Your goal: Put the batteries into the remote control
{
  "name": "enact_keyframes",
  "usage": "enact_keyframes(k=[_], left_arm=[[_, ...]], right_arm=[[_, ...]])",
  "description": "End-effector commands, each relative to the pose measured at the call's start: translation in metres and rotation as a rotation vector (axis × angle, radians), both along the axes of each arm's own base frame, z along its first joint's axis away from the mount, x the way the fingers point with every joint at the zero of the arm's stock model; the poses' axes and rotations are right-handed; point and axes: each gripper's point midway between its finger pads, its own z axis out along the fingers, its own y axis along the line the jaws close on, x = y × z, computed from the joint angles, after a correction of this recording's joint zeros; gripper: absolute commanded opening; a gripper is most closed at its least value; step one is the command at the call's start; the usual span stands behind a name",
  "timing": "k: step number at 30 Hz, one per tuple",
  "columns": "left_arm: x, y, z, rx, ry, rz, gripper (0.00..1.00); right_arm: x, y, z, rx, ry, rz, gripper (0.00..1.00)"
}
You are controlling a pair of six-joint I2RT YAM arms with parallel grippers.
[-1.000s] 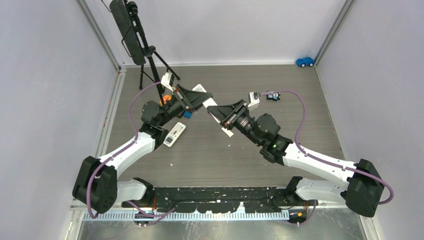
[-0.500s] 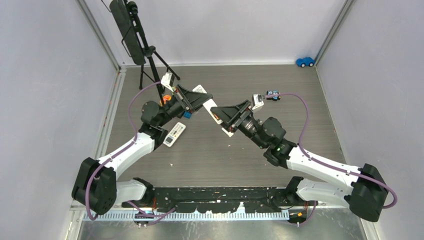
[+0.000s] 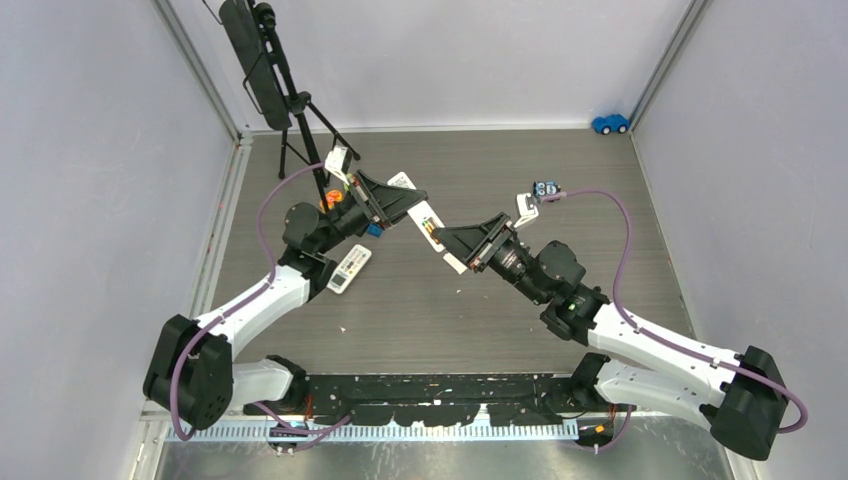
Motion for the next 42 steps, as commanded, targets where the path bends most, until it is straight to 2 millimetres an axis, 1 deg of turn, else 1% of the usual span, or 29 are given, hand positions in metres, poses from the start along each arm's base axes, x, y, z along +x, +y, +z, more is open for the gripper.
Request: enact_keyframes(k=[1,4,9,10,12,15,16,19,21,23,26,28,29,31,34,38,40,42], left_arm=[[-0.001,0.003,0.021,-0.028,-0.073,0.015,0.0],[-0.002,0.003,0.021,-0.026,-0.073,0.013,0.0],[-0.002,0.002,0.017,-0.006,-0.079,0.011,0.0],[-0.002,0.002,0.016,0.001,-0.085,0.012,0.0],[-0.003,0.001,0.013,0.025,-0.099,0.012,0.0],[-0.006,0.0,0.009,0.065,-0.129,0.007,0.0],[-0.006,0.0,0.008,0.075,-0.139,0.005,0.0],[-0.012,-0.002,0.009,0.089,-0.178,-0.02,0.0],[-0.016,-0.003,0.01,0.084,-0.201,-0.036,0.0],[-0.019,-0.003,0.012,0.078,-0.227,-0.046,0.0],[-0.023,-0.003,0.014,0.078,-0.26,-0.053,0.0],[-0.025,-0.002,0.014,0.089,-0.276,-0.05,0.0],[-0.024,-0.002,0.012,0.099,-0.279,-0.047,0.0],[-0.022,-0.002,0.007,0.13,-0.27,-0.032,0.0],[-0.02,0.0,-0.002,0.176,-0.271,-0.011,0.0],[-0.016,0.0,-0.018,0.25,-0.271,0.003,0.0],[-0.016,0.0,-0.024,0.28,-0.287,-0.005,0.0],[-0.018,-0.001,-0.029,0.298,-0.306,-0.025,0.0]], right_arm=[[-0.006,-0.005,0.017,-0.005,-0.068,0.005,0.27],[-0.003,-0.003,0.01,-0.059,-0.058,-0.003,0.17],[0.003,-0.004,0.001,-0.133,-0.043,-0.037,0.06],[0.004,-0.006,0.0,-0.149,-0.04,-0.046,0.06],[0.006,-0.007,-0.005,-0.19,-0.034,-0.058,0.07],[0.013,-0.012,-0.022,-0.303,0.004,-0.094,0.14],[0.014,-0.013,-0.031,-0.346,0.024,-0.101,0.15],[0.02,-0.015,-0.042,-0.41,0.055,-0.121,0.16],[0.022,-0.016,-0.057,-0.468,0.095,-0.126,0.17],[0.024,-0.013,-0.066,-0.488,0.118,-0.123,0.18],[0.026,-0.01,-0.072,-0.496,0.146,-0.12,0.18],[0.026,-0.011,-0.072,-0.49,0.157,-0.124,0.19],[0.025,-0.011,-0.07,-0.483,0.154,-0.122,0.21],[0.023,-0.011,-0.062,-0.461,0.137,-0.115,0.28],[0.019,-0.015,-0.046,-0.415,0.093,-0.11,0.44],[0.005,-0.013,-0.012,-0.317,-0.02,-0.039,0.63],[-0.007,-0.012,-0.001,-0.3,-0.075,0.015,0.7],[-0.012,-0.014,0.003,-0.309,-0.111,0.032,0.73]])
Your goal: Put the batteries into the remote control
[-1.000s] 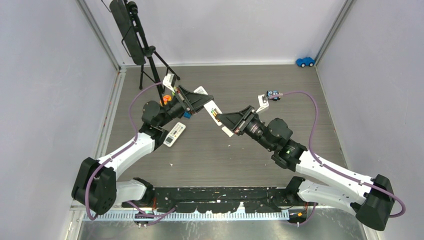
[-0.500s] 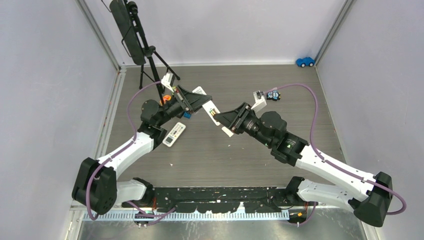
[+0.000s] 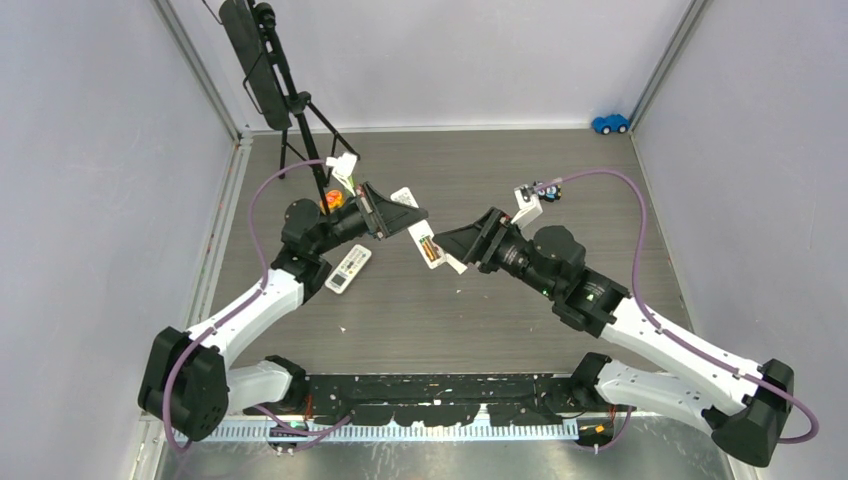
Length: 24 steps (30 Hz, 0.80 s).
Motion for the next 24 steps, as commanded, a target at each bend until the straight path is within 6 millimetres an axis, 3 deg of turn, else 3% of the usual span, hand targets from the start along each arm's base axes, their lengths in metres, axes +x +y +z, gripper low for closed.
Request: enact_keyframes(k=[1,8,10,19,24], left_arm=[[-0.01,-0.001,0.004,0.07,-0.142,-0.046,0.0],[-0.031,-0.001,-0.001,0.114,-0.273,-0.136,0.0],[-0.038,0.0,-0.001,0.125,-0.322,-0.153,0.0],[-0.046,0.004,0.0,0.143,-0.431,-0.152,0.0],[-0.045,0.003,-0.003,0.144,-0.43,-0.155,0.0]], right_arm=[[-0.018,-0.005,0.035,0.037,-0.143,0.08,0.73],[0.0,-0.051,0.008,-0.155,-0.105,-0.131,0.71],[0.001,-0.056,0.005,-0.199,-0.117,-0.144,0.69],[-0.048,-0.012,0.015,-0.217,-0.296,0.28,0.6],[-0.054,0.009,0.016,-0.182,-0.291,0.388,0.43]])
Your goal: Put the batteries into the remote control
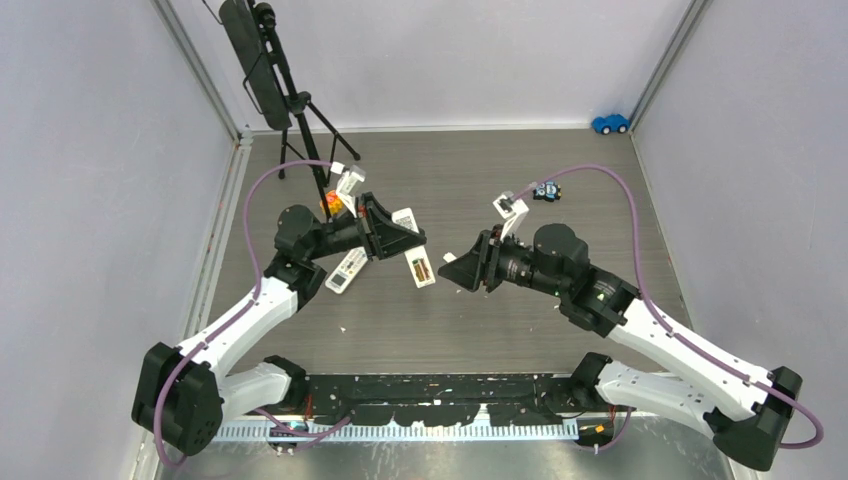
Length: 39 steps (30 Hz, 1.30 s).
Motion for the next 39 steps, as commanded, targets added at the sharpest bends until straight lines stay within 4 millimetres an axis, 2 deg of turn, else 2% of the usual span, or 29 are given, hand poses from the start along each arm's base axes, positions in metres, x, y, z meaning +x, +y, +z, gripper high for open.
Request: enact_keyframes(k=[1,4,13,22,31,39], left_arm=[[-0.002,0.001,0.01,-0.019,-0.093,-0.007,0.0],[0.0,0.001,0.009,-0.022,-0.069,0.004,0.0],[0.017,0.0,0.002,-0.008,0.06,0.064,0.0],[0.027,-0.002,0.001,-0.034,0.211,0.102,0.0],[0.031,-0.001,0.003,-0.034,0.282,0.129,0.0],[0.028,-0.003,0.013,-0.088,0.343,0.102,0.0]], right_arm=[[-0.013,0.023,0.033,0.085,-0.07,0.156,0.38],[-0.007,0.03,0.029,0.077,-0.053,0.148,0.3],[0.004,0.038,0.021,0.039,-0.039,0.09,0.21],[0.014,0.042,0.003,-0.068,-0.04,0.006,0.19],[0.026,0.037,-0.015,-0.144,-0.021,-0.077,0.15],[0.026,0.047,-0.029,-0.17,-0.001,-0.057,0.09]])
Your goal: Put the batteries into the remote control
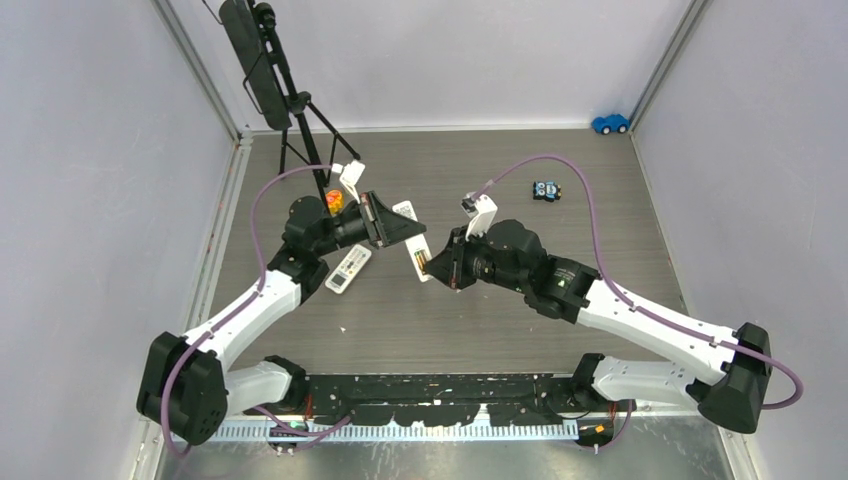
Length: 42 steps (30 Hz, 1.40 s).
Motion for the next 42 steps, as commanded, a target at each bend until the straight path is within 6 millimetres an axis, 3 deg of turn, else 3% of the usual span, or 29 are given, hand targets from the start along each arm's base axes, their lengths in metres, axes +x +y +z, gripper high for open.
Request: enact_keyframes(k=[1,12,19,23,31,37,42], left_arm=[[-0.004,-0.002,0.039,-0.101,-0.021,-0.023,0.0],[-0.008,-0.004,0.045,-0.197,0.14,-0.037,0.0],[-0.007,-0.005,0.037,-0.228,0.204,-0.041,0.0],[-0.005,-0.005,0.037,-0.225,0.186,-0.036,0.0],[0.008,-0.003,0.006,-0.094,0.14,0.039,0.0],[0.017,0.001,-0.02,-0.013,0.132,0.087,0.0],[0.022,0.002,-0.032,0.015,0.144,0.102,0.0]], right_arm=[[0.008,0.008,0.004,-0.01,-0.028,-0.012,0.08],[0.03,0.018,-0.027,-0.105,0.003,-0.131,0.01],[0.039,0.031,-0.034,-0.1,-0.014,-0.16,0.01],[0.034,0.035,-0.033,-0.081,-0.001,-0.133,0.01],[0.023,0.02,-0.001,-0.003,-0.019,-0.137,0.02],[0.018,0.008,0.034,0.081,-0.035,-0.164,0.08],[0.016,-0.001,0.05,0.112,-0.045,-0.184,0.15]])
